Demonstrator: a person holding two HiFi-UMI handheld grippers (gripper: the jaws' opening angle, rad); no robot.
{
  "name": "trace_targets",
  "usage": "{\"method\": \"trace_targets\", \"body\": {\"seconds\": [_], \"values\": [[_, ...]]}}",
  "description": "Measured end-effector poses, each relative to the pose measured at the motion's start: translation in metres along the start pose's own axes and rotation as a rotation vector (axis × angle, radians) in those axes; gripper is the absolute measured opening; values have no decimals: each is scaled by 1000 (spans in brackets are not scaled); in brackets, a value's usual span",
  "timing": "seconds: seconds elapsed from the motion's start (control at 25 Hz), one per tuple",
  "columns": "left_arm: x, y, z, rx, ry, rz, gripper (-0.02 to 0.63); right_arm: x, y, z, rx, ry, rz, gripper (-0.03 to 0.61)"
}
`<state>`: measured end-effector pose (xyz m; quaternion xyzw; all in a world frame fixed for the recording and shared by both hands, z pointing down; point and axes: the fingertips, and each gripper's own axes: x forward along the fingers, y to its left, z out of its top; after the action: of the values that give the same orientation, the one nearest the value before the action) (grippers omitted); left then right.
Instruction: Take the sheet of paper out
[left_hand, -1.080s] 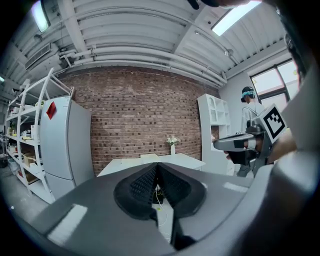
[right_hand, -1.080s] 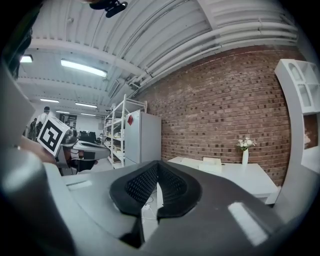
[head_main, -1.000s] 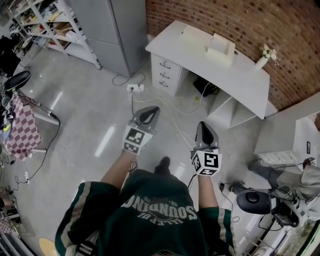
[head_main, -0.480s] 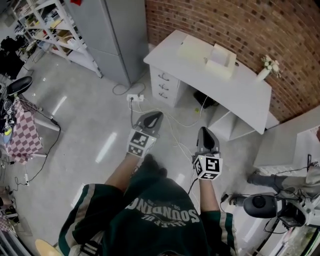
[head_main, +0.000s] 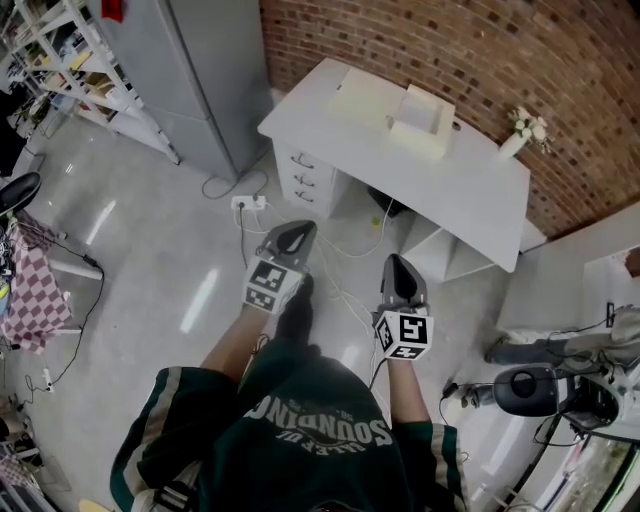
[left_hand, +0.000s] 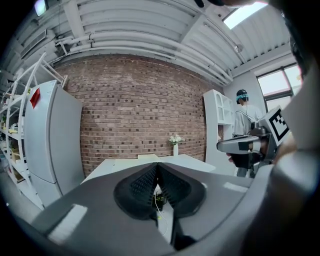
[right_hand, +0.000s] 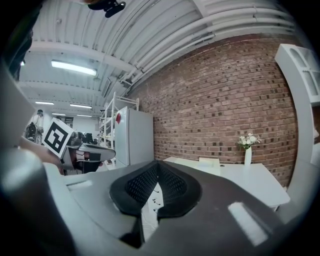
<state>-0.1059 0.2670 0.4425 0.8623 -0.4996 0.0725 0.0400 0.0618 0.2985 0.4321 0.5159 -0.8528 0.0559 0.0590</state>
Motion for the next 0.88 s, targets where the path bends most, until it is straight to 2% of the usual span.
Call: {"method": "trace_targets", "body": {"seconds": [0.48, 0.88], "values": [[122, 60, 18, -15, -1, -99, 11, 101, -57, 20, 0, 37, -91, 0], [202, 132, 31, 41, 14, -188, 11, 208, -71, 45, 30, 21, -156, 0]]}}
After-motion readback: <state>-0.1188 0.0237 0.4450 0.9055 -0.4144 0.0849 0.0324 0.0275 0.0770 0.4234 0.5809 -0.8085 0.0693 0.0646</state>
